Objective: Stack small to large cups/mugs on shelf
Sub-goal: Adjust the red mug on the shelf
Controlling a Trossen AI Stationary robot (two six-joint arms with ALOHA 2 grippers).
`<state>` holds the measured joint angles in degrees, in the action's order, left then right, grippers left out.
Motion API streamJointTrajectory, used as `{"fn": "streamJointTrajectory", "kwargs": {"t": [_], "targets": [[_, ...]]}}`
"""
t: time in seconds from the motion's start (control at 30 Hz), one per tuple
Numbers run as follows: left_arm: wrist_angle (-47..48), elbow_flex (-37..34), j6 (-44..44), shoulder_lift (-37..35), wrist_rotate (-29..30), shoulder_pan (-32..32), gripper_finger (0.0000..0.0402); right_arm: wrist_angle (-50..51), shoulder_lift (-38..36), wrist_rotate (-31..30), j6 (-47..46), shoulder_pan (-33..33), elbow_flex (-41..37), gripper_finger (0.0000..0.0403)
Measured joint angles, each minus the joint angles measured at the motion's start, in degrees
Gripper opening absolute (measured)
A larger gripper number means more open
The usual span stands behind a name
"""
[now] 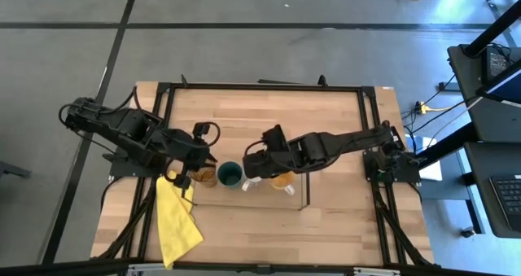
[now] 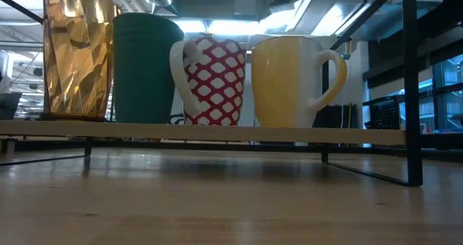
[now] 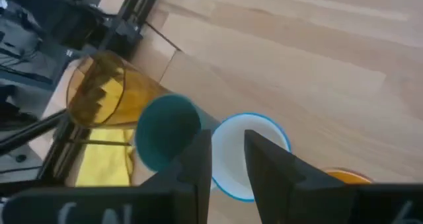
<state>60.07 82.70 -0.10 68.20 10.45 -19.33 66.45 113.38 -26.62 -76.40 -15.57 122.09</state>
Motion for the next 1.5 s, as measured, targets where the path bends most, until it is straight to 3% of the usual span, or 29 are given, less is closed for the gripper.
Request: {"fn": "streamJointTrajectory", "kwargs": {"t": [0.3, 0.5, 0.73, 0.83, 0.93, 1.2, 1.5], "targets": [[-0.1, 0.0, 3.9, 0.5, -1.3, 6.0, 0.0051, -3.7, 0.1, 4.4, 2.5, -0.7, -4.8, 0.0092], [-0.2, 0.0, 12.8, 1.9, -2.5, 9.8, 0.0051, -7.4, 0.1, 2.1, 6.5, -4.0, -5.2, 0.0092], [-1.6, 0.0, 19.1, 9.3, -9.7, 16.0, 0.0051, -7.1, 0.1, 0.6, 7.7, -5.7, -5.2, 0.0092], [-3.5, 0.0, 19.8, 12.6, -13.7, 18.1, 0.0050, -5.3, 0.1, 0.1, 7.9, -6.9, -3.7, 0.0092], [-5.1, 0.0, 20.3, 15.6, -18.4, 19.6, 0.0045, -2.0, 0.1, -4.6, 7.9, -9.0, -0.5, 0.0092], [-4.9, 0.0, 21.7, 20.8, -20.2, 22.5, 0.0022, 15.7, -0.1, -15.4, 3.0, -14.9, 13.0, 0.0092], [-0.1, 0.0, 23.3, 26.1, -21.9, 26.6, 0.0001, 20.5, -1.4, -17.0, -1.1, -15.8, 12.0, 0.0092]]}}
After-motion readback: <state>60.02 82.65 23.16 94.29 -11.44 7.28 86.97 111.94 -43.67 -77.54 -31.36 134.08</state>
